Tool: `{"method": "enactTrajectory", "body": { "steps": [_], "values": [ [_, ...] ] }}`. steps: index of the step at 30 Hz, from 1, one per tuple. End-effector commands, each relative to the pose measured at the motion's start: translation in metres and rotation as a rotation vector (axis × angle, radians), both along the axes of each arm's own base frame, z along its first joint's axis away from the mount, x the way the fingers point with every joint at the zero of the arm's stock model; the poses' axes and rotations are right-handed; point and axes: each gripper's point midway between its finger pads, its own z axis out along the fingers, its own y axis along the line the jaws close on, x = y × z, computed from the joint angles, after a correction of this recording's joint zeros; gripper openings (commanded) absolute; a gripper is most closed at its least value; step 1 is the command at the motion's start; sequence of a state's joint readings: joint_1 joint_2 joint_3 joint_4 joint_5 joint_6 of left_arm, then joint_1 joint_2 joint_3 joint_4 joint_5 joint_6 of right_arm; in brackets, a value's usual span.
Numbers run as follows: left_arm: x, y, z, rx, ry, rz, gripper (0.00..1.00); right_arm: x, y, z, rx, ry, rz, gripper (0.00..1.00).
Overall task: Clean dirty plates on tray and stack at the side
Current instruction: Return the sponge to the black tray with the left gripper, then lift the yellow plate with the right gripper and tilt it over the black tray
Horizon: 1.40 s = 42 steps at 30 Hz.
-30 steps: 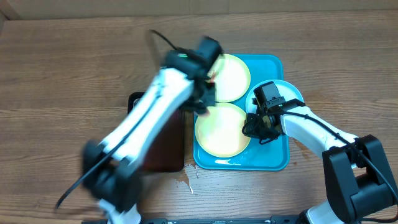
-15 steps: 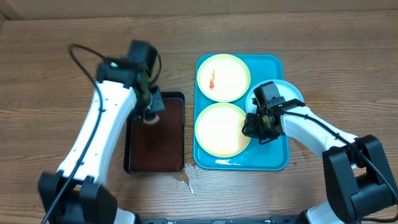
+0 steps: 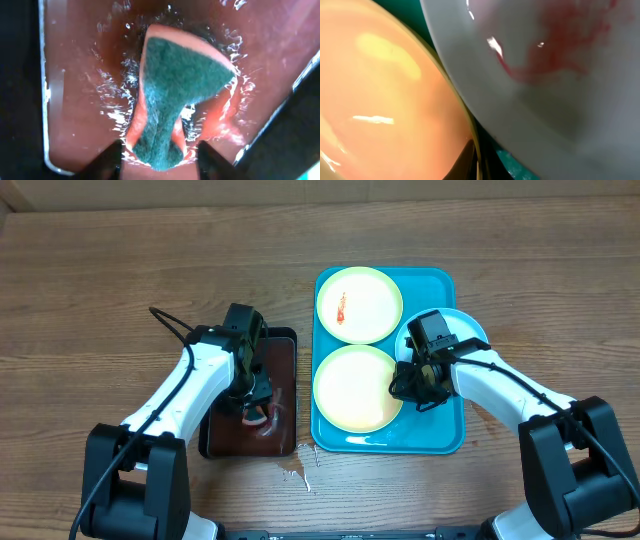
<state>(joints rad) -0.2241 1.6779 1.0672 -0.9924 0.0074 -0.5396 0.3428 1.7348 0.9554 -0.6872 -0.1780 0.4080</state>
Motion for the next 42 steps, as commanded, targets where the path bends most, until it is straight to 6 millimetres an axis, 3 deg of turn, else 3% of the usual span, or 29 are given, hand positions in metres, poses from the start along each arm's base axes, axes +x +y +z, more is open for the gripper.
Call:
{"method": "enactTrajectory", "body": {
  "steps": [1,4,6,9,12,15,19,25,26,29,35,42],
  "values": [
    [0.015,-0.004,0.024,-0.042,-0.036,-0.007,0.56,0.005,-0.017,0.008,-0.115,-0.012,0.009,0.04],
    [0.025,0.001,0.050,-0.048,-0.048,-0.005,0.57,0.012,-0.024,0.033,-0.155,-0.050,0.001,0.04],
    [0.037,0.010,0.074,-0.052,-0.079,0.003,0.57,0.020,-0.023,0.060,-0.162,-0.093,0.035,0.04],
    [0.058,0.037,0.129,-0.057,-0.160,0.076,0.80,0.035,-0.010,0.117,-0.165,-0.176,0.117,0.04],
    [0.067,0.061,0.167,-0.056,-0.225,0.149,0.88,0.043,0.001,0.144,-0.194,-0.238,0.148,0.04],
    [0.071,0.080,0.194,-0.062,-0.283,0.208,1.00,0.050,0.021,0.172,-0.226,-0.335,0.194,0.04],
    [0.073,0.095,0.207,-0.068,-0.317,0.252,1.00,0.049,0.066,0.195,-0.219,-0.458,0.275,0.04],
    [0.068,0.097,0.205,-0.062,-0.294,0.260,1.00,0.038,0.124,0.206,-0.250,-0.616,0.357,0.04],
    [0.066,0.097,0.204,-0.062,-0.283,0.260,1.00,0.034,0.139,0.205,-0.260,-0.649,0.382,0.04],
    [0.063,0.096,0.203,-0.060,-0.272,0.242,1.00,0.031,0.158,0.194,-0.259,-0.655,0.415,0.04],
    [0.063,0.096,0.203,-0.059,-0.274,0.228,1.00,0.034,0.169,0.161,-0.296,-0.607,0.446,0.04],
    [0.063,0.096,0.203,-0.059,-0.274,0.228,1.00,0.037,0.169,0.161,-0.310,-0.621,0.438,0.04]
  ]
}}
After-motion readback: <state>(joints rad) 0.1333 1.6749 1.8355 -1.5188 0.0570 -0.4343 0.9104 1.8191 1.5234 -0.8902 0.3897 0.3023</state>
